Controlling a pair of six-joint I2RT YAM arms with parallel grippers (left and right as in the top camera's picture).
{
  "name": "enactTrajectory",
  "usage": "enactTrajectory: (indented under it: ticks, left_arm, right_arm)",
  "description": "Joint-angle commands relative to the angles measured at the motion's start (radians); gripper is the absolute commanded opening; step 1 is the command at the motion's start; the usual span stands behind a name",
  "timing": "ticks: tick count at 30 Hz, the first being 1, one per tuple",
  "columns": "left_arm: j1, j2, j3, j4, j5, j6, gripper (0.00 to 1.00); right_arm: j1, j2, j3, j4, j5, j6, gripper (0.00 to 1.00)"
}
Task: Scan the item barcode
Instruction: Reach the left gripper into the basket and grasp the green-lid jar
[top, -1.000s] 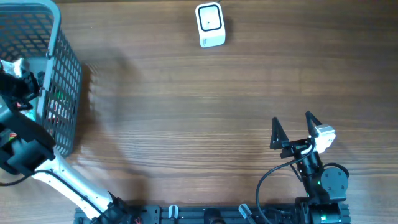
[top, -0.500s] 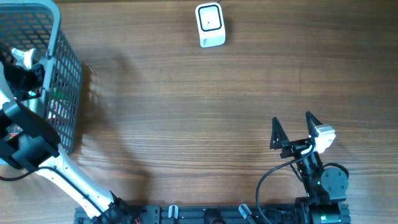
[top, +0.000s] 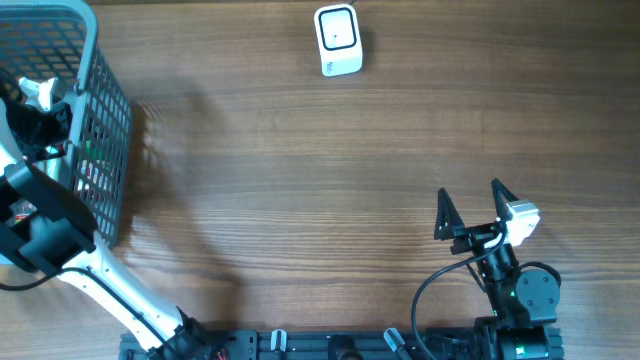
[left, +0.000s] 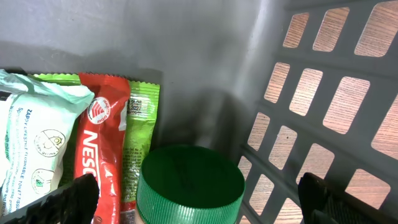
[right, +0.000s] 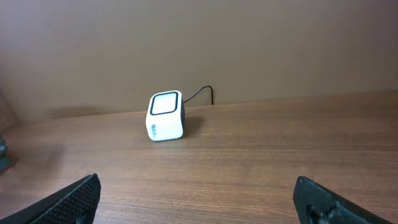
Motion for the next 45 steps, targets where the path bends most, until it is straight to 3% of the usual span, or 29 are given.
enactTrajectory:
  ticks: [1, 6, 9, 16, 20, 23, 27, 32, 35, 40, 41, 42, 45]
  left_arm:
    - [0.002, 0.012, 0.002, 0.009, 0.019, 0.005, 1.00]
    - [0.001, 0.008, 0.014, -0.029, -0.081, 0.008, 1.00]
    - [0.003, -0.029, 0.064, -0.113, -0.079, 0.069, 1.00]
    - [0.132, -0.279, 0.067, -0.228, 0.179, 0.204, 1.00]
    - [0.269, -0.309, 0.047, -0.279, 0.256, 0.320, 1.00]
    - [0.346, -0.309, -0.045, -0.213, 0.273, 0.408, 1.00]
    - [0.347, -0.308, -0.172, -0.074, 0.242, 0.409, 1.00]
    - [0.223, -0.308, -0.243, 0.060, 0.116, 0.345, 1.00]
    - [0.136, -0.308, -0.243, 0.092, 0.055, 0.280, 1.00]
    - [0.072, -0.306, -0.243, 0.094, 0.048, 0.277, 1.00]
    - [0.070, -0.304, -0.244, 0.093, 0.048, 0.263, 0.98]
    - [0.068, -0.303, -0.251, 0.093, 0.047, 0.246, 0.87]
    - [0.066, -0.302, -0.319, 0.113, 0.043, 0.235, 0.82]
  right_arm:
    - [-0.006, -0.003, -0.001, 0.005, -0.005, 0.007, 1.00]
    - [-0.006, -0.004, -0.001, 0.005, -0.005, 0.007, 1.00]
    - [-0.006, -0.004, -0.001, 0.005, -0.005, 0.007, 1.00]
    - [-0.006, -0.004, -0.001, 0.005, -0.005, 0.007, 1.00]
    - [-0.006, -0.004, -0.001, 0.005, -0.005, 0.007, 1.00]
    - [-0.006, -0.004, -0.001, 0.005, -0.005, 0.007, 1.00]
    - [-0.006, -0.004, -0.001, 0.005, -0.005, 0.007, 1.00]
    - [-0.006, -0.004, -0.001, 0.005, -0.005, 0.007, 1.00]
    - [-0.006, -0.003, -0.001, 0.005, -0.005, 0.007, 1.00]
    - [-0.006, -0.003, -0.001, 0.005, -0.005, 0.007, 1.00]
    - [-0.006, -0.004, -0.001, 0.005, -0.005, 0.007, 1.00]
    - [-0.006, -0.003, -0.001, 0.005, -0.005, 0.007, 1.00]
    - [-0.006, -0.004, -0.001, 0.005, -0.005, 0.007, 1.00]
